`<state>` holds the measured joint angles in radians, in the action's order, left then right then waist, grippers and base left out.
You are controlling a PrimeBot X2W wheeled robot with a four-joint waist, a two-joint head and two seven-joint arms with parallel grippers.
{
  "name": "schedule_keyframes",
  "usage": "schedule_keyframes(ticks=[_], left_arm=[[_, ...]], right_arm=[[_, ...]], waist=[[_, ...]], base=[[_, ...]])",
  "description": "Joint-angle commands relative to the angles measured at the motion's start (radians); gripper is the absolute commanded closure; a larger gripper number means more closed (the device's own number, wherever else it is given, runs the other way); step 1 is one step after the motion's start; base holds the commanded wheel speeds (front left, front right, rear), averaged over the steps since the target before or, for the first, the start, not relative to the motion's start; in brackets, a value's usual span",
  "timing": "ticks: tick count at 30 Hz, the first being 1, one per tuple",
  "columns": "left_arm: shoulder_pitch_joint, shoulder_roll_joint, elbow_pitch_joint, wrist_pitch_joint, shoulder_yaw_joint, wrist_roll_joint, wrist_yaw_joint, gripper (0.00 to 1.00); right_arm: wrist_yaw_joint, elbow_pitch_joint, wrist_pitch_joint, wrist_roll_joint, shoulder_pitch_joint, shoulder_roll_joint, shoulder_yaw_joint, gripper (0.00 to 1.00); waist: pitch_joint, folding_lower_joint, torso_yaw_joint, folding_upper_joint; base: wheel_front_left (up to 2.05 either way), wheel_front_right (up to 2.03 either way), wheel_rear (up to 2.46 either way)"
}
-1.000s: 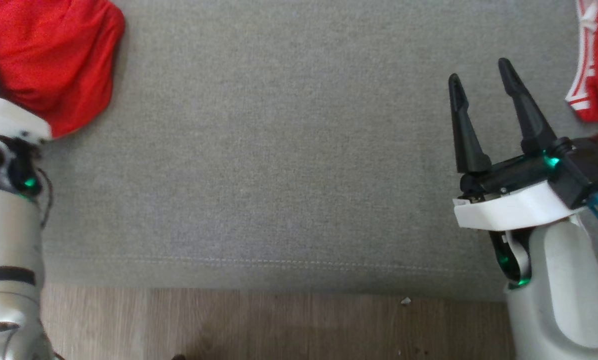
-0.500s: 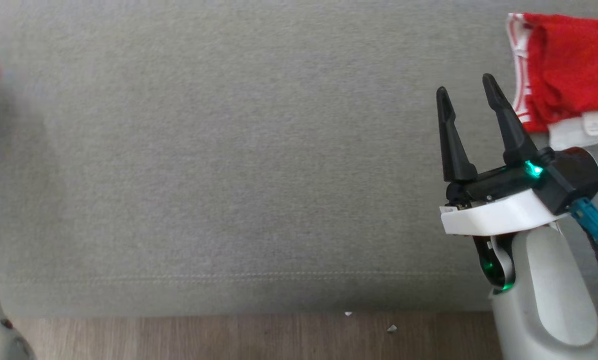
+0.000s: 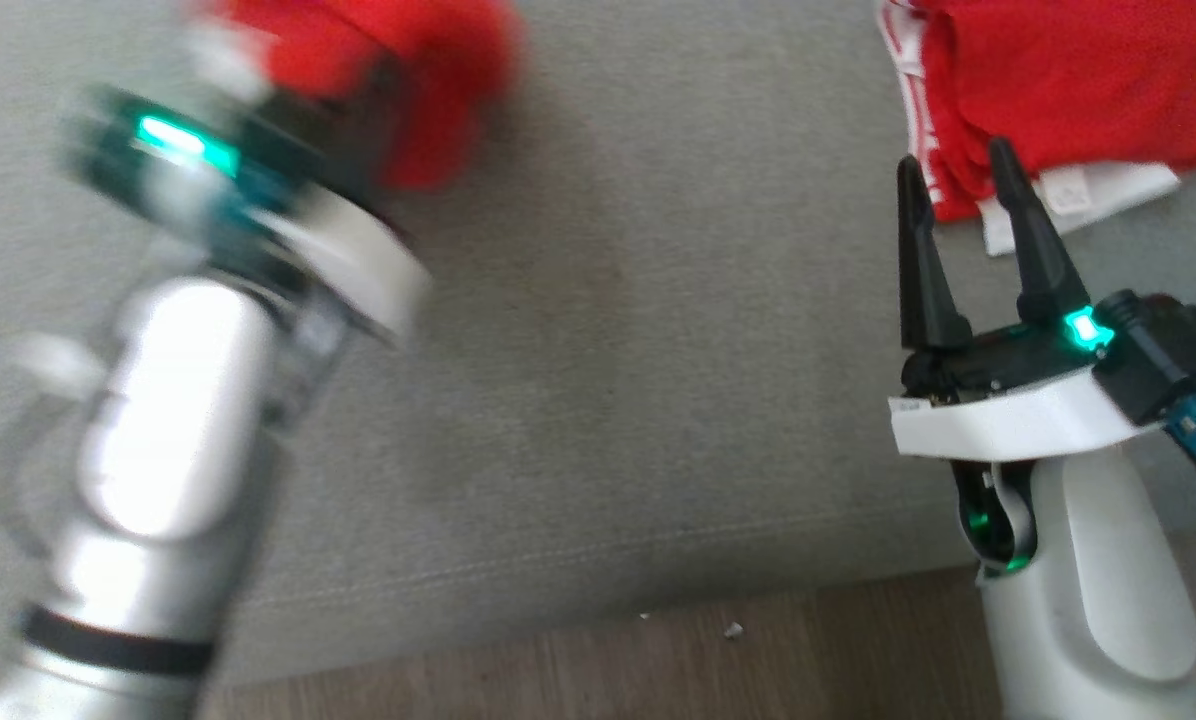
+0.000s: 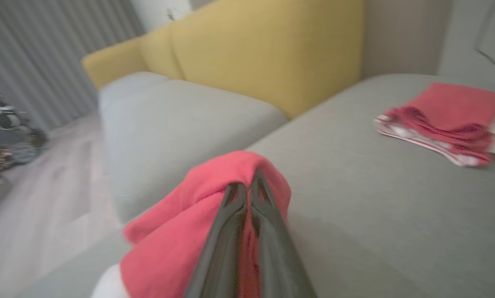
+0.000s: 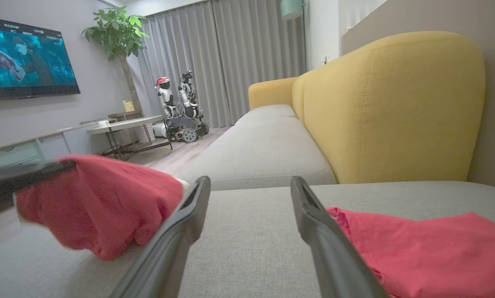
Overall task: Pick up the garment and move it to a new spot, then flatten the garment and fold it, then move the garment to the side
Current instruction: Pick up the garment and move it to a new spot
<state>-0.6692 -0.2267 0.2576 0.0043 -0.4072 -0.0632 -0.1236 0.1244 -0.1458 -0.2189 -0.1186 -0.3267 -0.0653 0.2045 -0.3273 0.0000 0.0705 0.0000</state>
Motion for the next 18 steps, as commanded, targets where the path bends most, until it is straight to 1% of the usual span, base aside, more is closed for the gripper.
schedule_keyframes(ticks=[1, 6, 8, 11, 13, 14, 15, 16, 17, 18], left_arm=[[-0.030, -0.014, -0.034, 0.000, 0.010, 0.004, 0.000, 1.00], [-0.040, 0.082, 0.041, -0.029, -0.143, 0.016, -0.004, 1.00], [-0.046, 0.109, 0.081, -0.046, -0.202, 0.025, -0.005, 1.00], [-0.044, 0.135, 0.141, -0.060, -0.286, 0.032, -0.006, 1.00], [-0.037, 0.145, 0.177, -0.066, -0.328, 0.023, -0.006, 1.00], [-0.037, 0.145, 0.177, -0.066, -0.328, 0.023, -0.006, 1.00], [-0.032, 0.151, 0.208, -0.070, -0.359, 0.010, -0.007, 1.00], [-0.030, 0.153, 0.220, -0.077, -0.368, 0.006, -0.007, 0.73], [-0.028, 0.155, 0.231, -0.083, -0.375, 0.003, -0.007, 0.24], [-0.028, 0.155, 0.231, -0.083, -0.375, 0.003, -0.007, 0.24]], right_arm=[[0.006, 0.037, -0.010, -0.012, -0.035, 0.015, 0.023, 0.00], [0.006, 0.031, -0.022, -0.040, -0.055, 0.015, 0.032, 0.00], [0.006, 0.025, -0.026, -0.048, -0.060, 0.015, 0.034, 0.00], [0.006, 0.017, -0.031, -0.058, -0.062, 0.015, 0.030, 0.00], [0.006, 0.013, -0.034, -0.062, -0.062, 0.015, 0.027, 0.00], [0.006, 0.013, -0.034, -0.062, -0.062, 0.015, 0.027, 0.00], [0.006, 0.008, -0.036, -0.063, -0.061, 0.015, 0.023, 0.00], [0.006, 0.006, -0.036, -0.063, -0.060, 0.015, 0.019, 0.00], [0.006, 0.004, -0.037, -0.062, -0.058, 0.015, 0.016, 0.00], [0.006, 0.004, -0.037, -0.062, -0.058, 0.015, 0.016, 0.00]], waist=[[-0.023, 0.0000, 0.033, 0.0000], [-0.040, 0.0000, 0.092, 0.0000], [-0.040, 0.0000, 0.111, 0.0000], [-0.034, 0.0000, 0.130, 0.0000], [-0.031, 0.0000, 0.135, 0.0000], [-0.031, 0.0000, 0.135, 0.0000], [-0.026, 0.0000, 0.134, 0.0000], [-0.024, 0.0000, 0.130, 0.0000], [-0.021, 0.0000, 0.125, 0.0000], [-0.021, 0.0000, 0.125, 0.0000]], base=[[0.00, 0.00, 0.00], [0.00, 0.00, 0.00], [0.00, 0.00, 0.00], [0.00, 0.00, 0.00], [0.00, 0.00, 0.00], [0.00, 0.00, 0.00], [0.00, 0.00, 0.00], [0.00, 0.00, 0.00], [0.00, 0.00, 0.00], [0.00, 0.00, 0.00]])
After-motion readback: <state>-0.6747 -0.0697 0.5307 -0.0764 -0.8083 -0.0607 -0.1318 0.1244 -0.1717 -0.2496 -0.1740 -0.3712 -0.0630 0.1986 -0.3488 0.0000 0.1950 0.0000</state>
